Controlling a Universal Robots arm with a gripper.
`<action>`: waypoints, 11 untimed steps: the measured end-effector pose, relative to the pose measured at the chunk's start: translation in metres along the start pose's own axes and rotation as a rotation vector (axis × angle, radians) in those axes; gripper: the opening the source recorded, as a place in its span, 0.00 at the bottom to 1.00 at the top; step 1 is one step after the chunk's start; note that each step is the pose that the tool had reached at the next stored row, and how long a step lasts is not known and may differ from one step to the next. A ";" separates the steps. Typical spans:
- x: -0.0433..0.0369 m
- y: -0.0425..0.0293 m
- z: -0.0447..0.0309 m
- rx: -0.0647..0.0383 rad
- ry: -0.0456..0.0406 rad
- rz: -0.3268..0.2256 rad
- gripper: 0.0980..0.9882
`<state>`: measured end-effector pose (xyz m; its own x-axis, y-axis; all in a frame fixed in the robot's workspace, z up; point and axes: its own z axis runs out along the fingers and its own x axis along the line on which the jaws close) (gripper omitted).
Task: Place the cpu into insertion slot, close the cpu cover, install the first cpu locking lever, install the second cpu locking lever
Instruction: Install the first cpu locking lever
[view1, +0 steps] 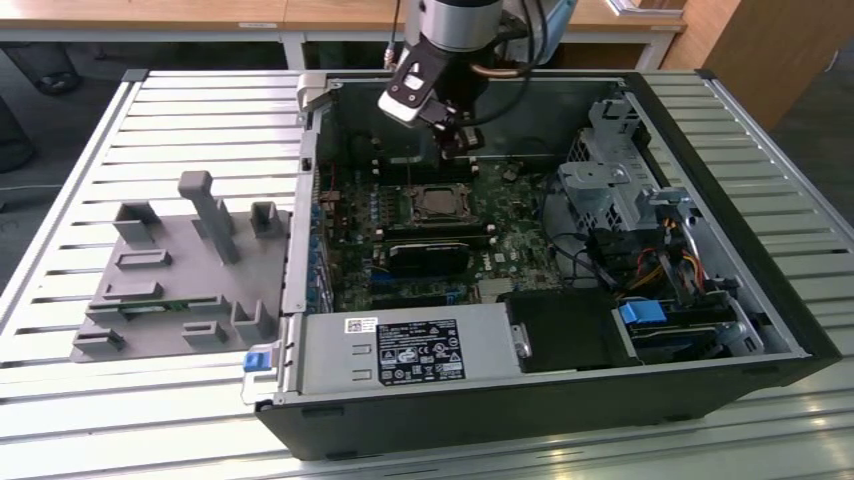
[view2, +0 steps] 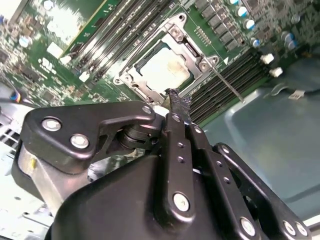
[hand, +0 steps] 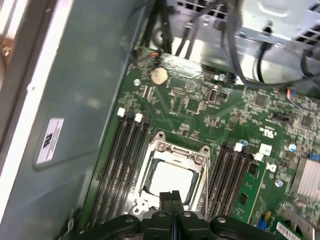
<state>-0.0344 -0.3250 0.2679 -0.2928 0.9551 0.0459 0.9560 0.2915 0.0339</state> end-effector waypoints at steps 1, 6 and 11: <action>0.0000 0.0000 0.0000 0.001 0.0005 -0.018 0.01; 0.0000 0.0000 0.0007 0.005 0.0037 -0.106 0.01; 0.0000 -0.0001 0.0011 0.008 0.0055 -0.164 0.01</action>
<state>-0.0345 -0.3250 0.2668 -0.4449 0.8944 0.0458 0.8955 0.4438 0.0339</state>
